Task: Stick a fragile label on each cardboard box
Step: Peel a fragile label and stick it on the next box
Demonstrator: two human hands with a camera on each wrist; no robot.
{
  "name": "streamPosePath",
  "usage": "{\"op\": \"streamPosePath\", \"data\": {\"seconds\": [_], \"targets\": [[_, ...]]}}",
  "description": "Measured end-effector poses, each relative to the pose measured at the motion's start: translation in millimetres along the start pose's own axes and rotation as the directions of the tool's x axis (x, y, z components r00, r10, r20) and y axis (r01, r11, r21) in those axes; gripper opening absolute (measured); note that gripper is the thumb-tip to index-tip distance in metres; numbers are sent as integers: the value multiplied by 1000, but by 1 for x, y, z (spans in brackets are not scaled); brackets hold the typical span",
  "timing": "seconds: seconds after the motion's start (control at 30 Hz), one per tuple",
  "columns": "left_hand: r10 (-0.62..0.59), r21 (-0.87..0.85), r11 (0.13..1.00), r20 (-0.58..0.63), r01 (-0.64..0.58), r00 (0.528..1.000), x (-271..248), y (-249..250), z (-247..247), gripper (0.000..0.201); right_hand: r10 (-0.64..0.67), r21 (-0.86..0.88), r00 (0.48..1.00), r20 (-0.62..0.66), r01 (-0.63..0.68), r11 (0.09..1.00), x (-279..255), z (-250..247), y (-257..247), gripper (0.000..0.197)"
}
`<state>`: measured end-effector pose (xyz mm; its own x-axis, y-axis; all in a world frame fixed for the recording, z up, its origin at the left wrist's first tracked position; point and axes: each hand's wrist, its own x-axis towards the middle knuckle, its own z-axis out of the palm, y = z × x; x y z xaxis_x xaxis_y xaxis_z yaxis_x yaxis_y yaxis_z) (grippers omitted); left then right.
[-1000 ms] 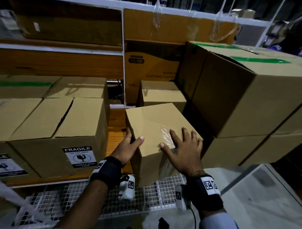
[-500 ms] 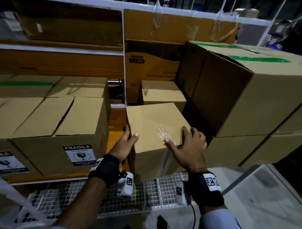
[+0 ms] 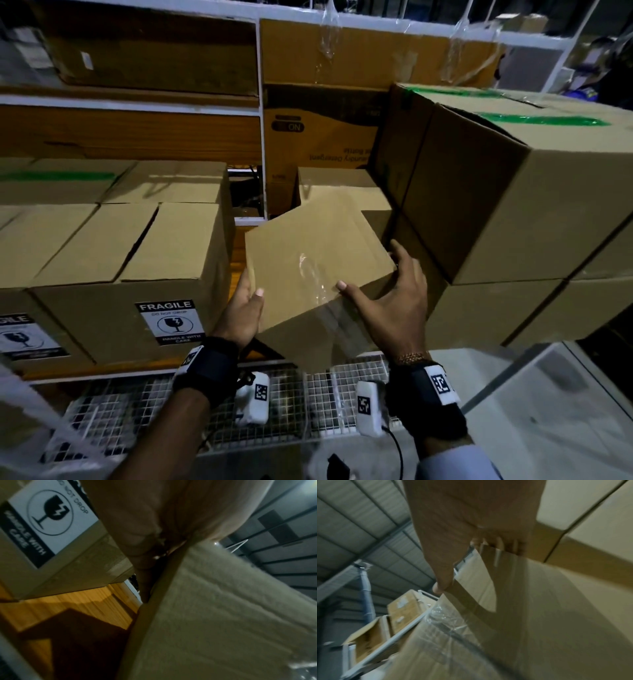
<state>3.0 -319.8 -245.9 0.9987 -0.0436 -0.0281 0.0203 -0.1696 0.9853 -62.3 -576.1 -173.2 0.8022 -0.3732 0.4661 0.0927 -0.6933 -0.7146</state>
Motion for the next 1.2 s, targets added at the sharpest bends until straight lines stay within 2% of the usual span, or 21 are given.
{"op": "streamPosePath", "data": {"seconds": [0.1, 0.2, 0.3, 0.33, 0.37, 0.43, 0.47, 0.53, 0.6, 0.63, 0.7, 0.77, 0.87, 0.9, 0.97, 1.07, 1.2], "targets": [[-73, 115, 991, 21, 70, 997, -1, -16, 0, 53, -149, 60, 989, 11, 148, 987, -6, 4, -16, 93], [-134, 165, 979, 88, 118, 987, -1, -38, 3, 59, -277, 60, 949, 154, 271, 961, -10, 14, -25, 80], [-167, 49, 985, 90, 163, 982, 15, -71, -2, 101, -305, 79, 918, 254, 294, 952, -12, 22, -29, 72], [-179, 49, 983, 79, 175, 981, 14, -63, -4, 106, -325, 97, 903, 279, 310, 946, -13, 25, -30, 66], [-171, 37, 985, 67, 169, 983, 4, -34, -4, 103, -350, 112, 887, 301, 332, 937, -14, 27, -31, 58], [-128, -5, 992, 72, 128, 989, -10, 13, -7, 85, -384, 139, 867, 317, 358, 923, -19, 34, -28, 40], [-102, -28, 994, 68, 104, 992, -14, 28, -8, 77, -374, 143, 876, 304, 346, 927, -22, 37, -24, 32], [-82, -106, 990, 69, 89, 994, -17, 48, -13, 80, -286, 94, 928, 238, 271, 958, -23, 39, -13, 24], [-89, -152, 983, 100, 104, 991, -21, 57, -18, 87, -128, -29, 979, 158, 134, 990, -21, 37, -5, 34], [-93, -147, 983, 115, 110, 989, -21, 56, -19, 81, -39, -86, 990, 133, 51, 995, -19, 35, -2, 43], [-144, -106, 982, 110, 156, 983, -21, 51, -17, 53, 82, -174, 993, 81, -67, 982, -12, 32, 2, 61], [-178, -99, 977, 116, 190, 977, -19, 40, -13, 50, 186, -227, 981, 55, -169, 959, -4, 32, 9, 80], [-162, -127, 976, 115, 176, 980, -17, 36, -8, 49, 409, -121, 902, 139, -395, 911, 7, 31, 20, 105], [-156, -126, 977, 119, 170, 981, -17, 39, -8, 46, 427, -43, 890, 161, -426, 904, 9, 30, 22, 104], [-149, -120, 979, 128, 164, 981, -16, 38, -11, 43, 355, 47, 927, 120, -363, 931, 8, 27, 21, 91], [-155, -104, 980, 114, 167, 981, -14, 35, -14, 40, 234, 83, 972, 15, -235, 969, 5, 21, 9, 82], [-195, -141, 968, 88, 206, 977, -15, 24, -10, 40, 97, 98, 991, -94, -88, 991, 0, 14, -14, 76]]}}
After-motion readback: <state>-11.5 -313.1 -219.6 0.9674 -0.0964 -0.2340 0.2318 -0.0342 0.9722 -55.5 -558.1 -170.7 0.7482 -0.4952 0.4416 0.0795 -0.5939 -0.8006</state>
